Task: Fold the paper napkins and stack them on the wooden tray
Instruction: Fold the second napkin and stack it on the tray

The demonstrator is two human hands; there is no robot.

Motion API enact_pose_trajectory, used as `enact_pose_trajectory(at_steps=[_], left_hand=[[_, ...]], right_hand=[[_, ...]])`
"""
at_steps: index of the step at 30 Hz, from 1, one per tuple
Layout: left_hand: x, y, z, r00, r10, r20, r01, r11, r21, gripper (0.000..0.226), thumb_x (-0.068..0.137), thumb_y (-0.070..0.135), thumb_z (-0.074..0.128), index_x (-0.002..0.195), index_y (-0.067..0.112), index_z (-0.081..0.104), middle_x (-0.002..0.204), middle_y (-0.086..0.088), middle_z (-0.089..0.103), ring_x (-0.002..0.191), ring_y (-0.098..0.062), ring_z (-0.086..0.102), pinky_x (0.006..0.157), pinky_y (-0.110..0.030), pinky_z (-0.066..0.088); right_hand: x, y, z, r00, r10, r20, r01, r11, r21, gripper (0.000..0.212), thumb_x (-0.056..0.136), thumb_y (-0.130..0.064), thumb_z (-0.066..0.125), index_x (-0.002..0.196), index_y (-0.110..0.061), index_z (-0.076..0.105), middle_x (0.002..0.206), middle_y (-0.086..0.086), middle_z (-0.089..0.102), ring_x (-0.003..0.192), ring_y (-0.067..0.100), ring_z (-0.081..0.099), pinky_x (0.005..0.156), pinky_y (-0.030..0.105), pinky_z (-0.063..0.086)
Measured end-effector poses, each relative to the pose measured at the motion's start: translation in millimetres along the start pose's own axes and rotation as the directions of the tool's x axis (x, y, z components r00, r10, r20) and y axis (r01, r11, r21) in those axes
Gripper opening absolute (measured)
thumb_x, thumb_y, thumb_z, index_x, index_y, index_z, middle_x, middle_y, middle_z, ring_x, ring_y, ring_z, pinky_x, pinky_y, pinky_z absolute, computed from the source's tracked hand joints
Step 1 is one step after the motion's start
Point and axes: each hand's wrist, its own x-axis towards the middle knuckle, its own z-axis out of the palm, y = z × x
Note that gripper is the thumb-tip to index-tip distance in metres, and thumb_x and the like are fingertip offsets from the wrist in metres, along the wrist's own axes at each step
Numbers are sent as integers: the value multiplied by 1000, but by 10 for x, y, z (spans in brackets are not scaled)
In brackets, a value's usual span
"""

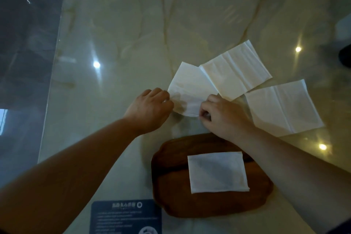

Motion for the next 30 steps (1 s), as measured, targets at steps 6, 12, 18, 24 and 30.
enact_pose_trajectory(at_steps=[6, 12, 18, 24, 30], left_hand=[[-440, 4, -36, 997, -72, 5, 72, 997, -22, 9, 82, 19, 61, 79, 11, 62, 81, -10, 61, 70, -29, 56, 59, -37, 45], [-622, -41, -117, 983, -179, 49, 183, 980, -84, 25, 84, 39, 58, 85, 16, 67, 81, -6, 64, 71, -27, 59, 64, -36, 48], [-107, -374, -265, 894, -446, -35, 424, 870, -249, 21, 84, 24, 63, 101, 13, 65, 104, -13, 65, 99, -34, 59, 80, -44, 50], [343, -610, -195, 881, -445, 163, 472, 857, -209, 46, 85, 29, 64, 128, 18, 51, 129, -8, 51, 124, -28, 44, 99, -46, 43], [434, -678, -242, 888, -433, 154, 457, 868, -194, 25, 87, 34, 61, 106, 17, 62, 113, -9, 56, 114, -27, 50, 92, -43, 47]], right_hand=[[135, -157, 98, 990, -114, 84, 111, 993, 37, 11, 84, -34, 62, 85, -22, 63, 88, -8, 51, 76, 14, 54, 61, 27, 39], [301, -222, 10, 990, -110, 87, 99, 988, 123, 17, 84, -40, 61, 84, -24, 59, 85, -8, 55, 74, 11, 54, 58, 23, 38], [805, -110, -166, 999, 40, -28, -37, 994, 105, 17, 83, -34, 62, 90, -18, 62, 92, 1, 61, 85, 21, 59, 71, 35, 48], [1083, -59, -197, 994, 88, 57, -86, 995, -41, 22, 79, -33, 65, 96, -19, 60, 109, 9, 57, 100, 29, 58, 80, 38, 48], [1126, -147, -233, 998, 57, 33, -56, 998, -17, 5, 78, -25, 61, 78, -24, 56, 90, 1, 55, 92, 30, 59, 70, 33, 43]])
